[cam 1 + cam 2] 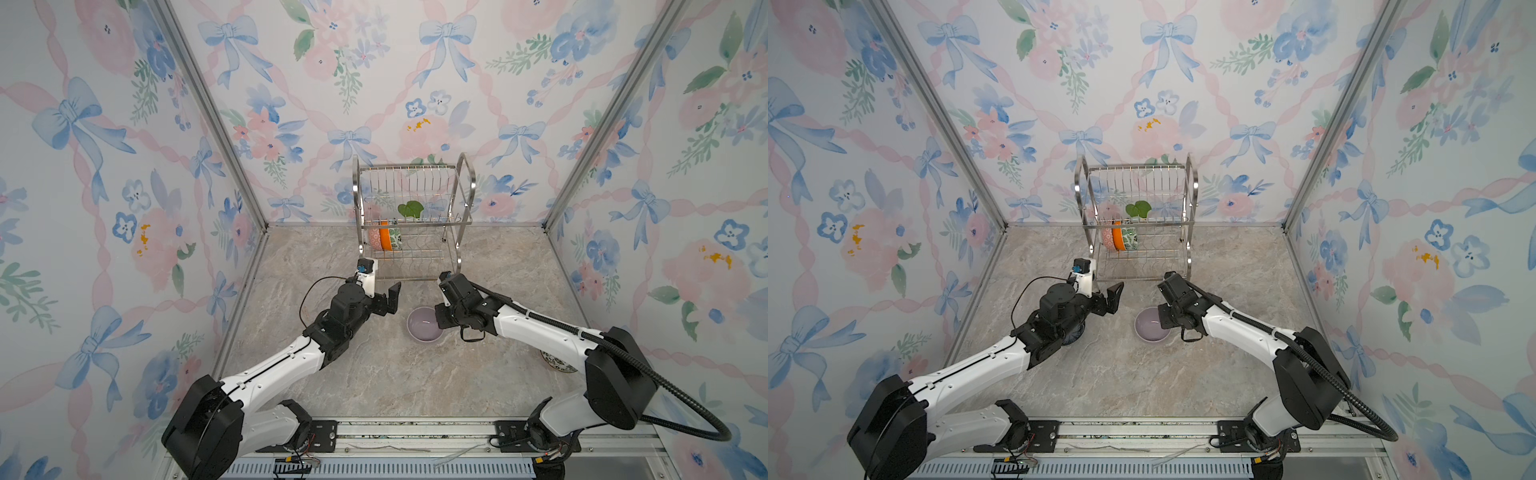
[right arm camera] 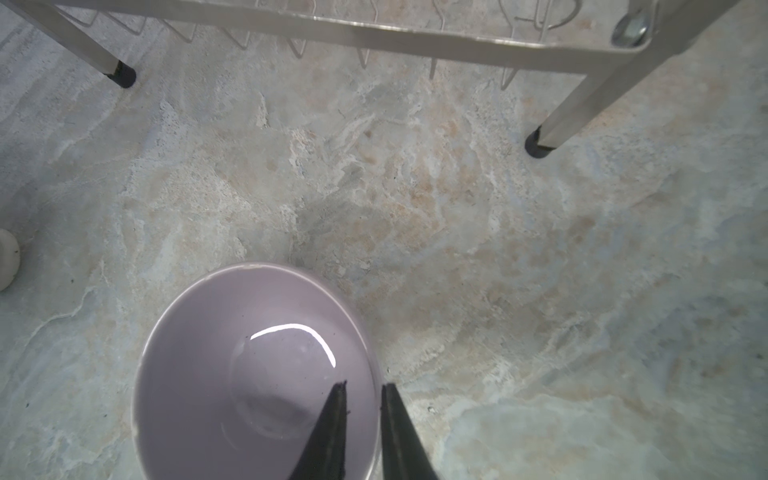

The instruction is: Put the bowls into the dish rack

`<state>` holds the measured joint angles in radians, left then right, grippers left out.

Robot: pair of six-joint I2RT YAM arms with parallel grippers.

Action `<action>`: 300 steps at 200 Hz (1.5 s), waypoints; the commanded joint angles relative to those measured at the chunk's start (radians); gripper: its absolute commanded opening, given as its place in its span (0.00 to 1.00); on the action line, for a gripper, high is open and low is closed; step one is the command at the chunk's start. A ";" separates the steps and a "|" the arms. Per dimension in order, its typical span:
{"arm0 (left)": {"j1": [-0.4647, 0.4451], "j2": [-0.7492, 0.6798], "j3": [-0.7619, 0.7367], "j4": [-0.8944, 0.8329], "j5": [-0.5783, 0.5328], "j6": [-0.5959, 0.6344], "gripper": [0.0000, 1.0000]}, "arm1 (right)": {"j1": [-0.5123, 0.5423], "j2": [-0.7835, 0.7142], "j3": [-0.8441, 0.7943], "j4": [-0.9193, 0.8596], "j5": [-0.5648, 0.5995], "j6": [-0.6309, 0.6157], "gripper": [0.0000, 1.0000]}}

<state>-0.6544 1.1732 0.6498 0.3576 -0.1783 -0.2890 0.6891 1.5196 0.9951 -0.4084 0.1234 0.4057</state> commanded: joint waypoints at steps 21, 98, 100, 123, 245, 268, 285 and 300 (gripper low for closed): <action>-0.005 0.012 0.038 0.020 -0.019 0.043 0.98 | -0.010 0.009 0.051 -0.087 -0.032 -0.046 0.29; 0.015 0.028 0.048 0.016 -0.112 0.009 0.98 | 0.048 -0.125 0.072 -0.159 0.119 -0.104 0.95; 0.016 0.029 0.048 0.016 -0.109 0.007 0.98 | 0.051 -0.127 0.074 -0.159 0.125 -0.107 1.00; 0.039 0.022 0.054 -0.007 -0.082 -0.026 0.98 | 0.109 -0.156 0.077 -0.150 0.144 -0.138 0.97; 0.180 0.010 0.026 -0.092 0.122 -0.218 0.98 | 0.376 0.127 0.144 -0.146 0.180 -0.189 0.73; 0.182 0.013 0.029 -0.092 0.129 -0.220 0.98 | 0.376 0.175 0.166 -0.153 0.194 -0.190 0.62; 0.183 0.013 0.027 -0.092 0.125 -0.220 0.98 | 0.376 0.203 0.179 -0.152 0.201 -0.197 0.55; 0.188 0.011 0.022 -0.092 0.123 -0.223 0.98 | 0.376 0.226 0.194 -0.163 0.208 -0.204 0.47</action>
<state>-0.4770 1.1931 0.6846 0.2810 -0.0689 -0.4999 1.0615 1.7096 1.1492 -0.5129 0.3279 0.2436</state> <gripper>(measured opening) 0.980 0.517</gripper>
